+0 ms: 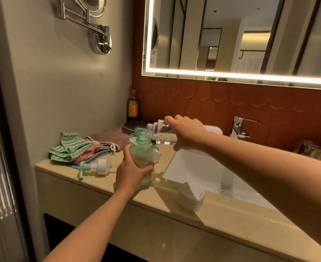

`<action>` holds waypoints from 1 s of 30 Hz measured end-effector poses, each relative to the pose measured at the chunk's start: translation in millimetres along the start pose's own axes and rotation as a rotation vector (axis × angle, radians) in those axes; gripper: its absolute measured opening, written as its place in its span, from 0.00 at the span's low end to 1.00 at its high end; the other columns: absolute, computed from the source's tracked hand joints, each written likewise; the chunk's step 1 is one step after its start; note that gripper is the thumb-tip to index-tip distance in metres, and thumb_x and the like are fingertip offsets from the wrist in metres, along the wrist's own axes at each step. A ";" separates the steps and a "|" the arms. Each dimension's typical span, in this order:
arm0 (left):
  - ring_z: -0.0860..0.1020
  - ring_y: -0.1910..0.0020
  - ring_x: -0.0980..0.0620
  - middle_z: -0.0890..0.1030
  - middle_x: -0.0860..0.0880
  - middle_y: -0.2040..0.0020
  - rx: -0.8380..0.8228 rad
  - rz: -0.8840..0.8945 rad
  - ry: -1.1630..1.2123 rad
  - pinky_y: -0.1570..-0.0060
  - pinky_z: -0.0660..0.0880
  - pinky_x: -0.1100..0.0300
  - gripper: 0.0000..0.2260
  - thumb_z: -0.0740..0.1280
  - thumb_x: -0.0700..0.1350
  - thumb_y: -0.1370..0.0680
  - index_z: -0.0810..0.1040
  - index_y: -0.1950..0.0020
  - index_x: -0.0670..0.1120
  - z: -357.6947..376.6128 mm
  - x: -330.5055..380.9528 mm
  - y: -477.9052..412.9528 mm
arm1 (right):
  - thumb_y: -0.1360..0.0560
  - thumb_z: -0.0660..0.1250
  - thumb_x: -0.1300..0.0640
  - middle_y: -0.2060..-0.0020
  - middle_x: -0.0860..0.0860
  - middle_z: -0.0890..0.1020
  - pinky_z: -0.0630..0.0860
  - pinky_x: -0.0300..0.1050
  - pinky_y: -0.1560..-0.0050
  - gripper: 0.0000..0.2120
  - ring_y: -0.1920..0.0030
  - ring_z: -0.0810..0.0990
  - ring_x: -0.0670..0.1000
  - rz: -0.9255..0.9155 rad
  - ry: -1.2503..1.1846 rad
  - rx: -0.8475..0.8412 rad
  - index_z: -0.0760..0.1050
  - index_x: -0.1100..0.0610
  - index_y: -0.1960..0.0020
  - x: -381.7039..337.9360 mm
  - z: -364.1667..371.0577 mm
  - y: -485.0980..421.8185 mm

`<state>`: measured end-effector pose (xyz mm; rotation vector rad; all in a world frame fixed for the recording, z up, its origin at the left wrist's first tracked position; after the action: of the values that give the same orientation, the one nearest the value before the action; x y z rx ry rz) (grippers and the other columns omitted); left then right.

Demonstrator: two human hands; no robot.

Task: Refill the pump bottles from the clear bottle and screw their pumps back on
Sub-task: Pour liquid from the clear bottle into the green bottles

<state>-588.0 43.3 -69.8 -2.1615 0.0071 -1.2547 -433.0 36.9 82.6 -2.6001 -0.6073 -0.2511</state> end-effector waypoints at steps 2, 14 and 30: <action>0.77 0.48 0.47 0.77 0.48 0.43 0.000 -0.007 -0.001 0.54 0.78 0.52 0.39 0.76 0.53 0.35 0.56 0.32 0.53 -0.1 0.3 0.0 | 0.35 0.77 0.52 0.43 0.54 0.74 0.67 0.45 0.55 0.40 0.46 0.73 0.54 -0.001 0.005 -0.001 0.59 0.52 0.30 -0.3 -0.5 -0.4; 0.77 0.48 0.46 0.76 0.47 0.42 0.001 -0.004 -0.013 0.55 0.78 0.52 0.39 0.76 0.54 0.35 0.56 0.32 0.53 0.0 1.3 0.1 | 0.35 0.77 0.52 0.43 0.55 0.74 0.67 0.45 0.56 0.41 0.46 0.73 0.54 -0.018 0.039 0.007 0.59 0.52 0.30 -0.4 -2.6 -2.1; 0.77 0.48 0.45 0.77 0.46 0.42 0.001 -0.011 -0.015 0.54 0.78 0.51 0.39 0.76 0.55 0.35 0.56 0.32 0.53 -1.1 1.8 0.9 | 0.36 0.77 0.52 0.44 0.55 0.74 0.66 0.45 0.58 0.41 0.51 0.70 0.52 -0.033 0.071 -0.004 0.59 0.52 0.30 0.4 -3.1 -4.8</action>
<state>-587.6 41.5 -68.6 -2.1726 -0.0120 -1.2438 -435.1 39.4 87.4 -2.5745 -0.6253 -0.3539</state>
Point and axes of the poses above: each hand's wrist, its own y-axis away from the middle knuckle, its own z-axis out of the palm, x = y × z, the point moved 3 cm from there along -y, towards the middle knuckle
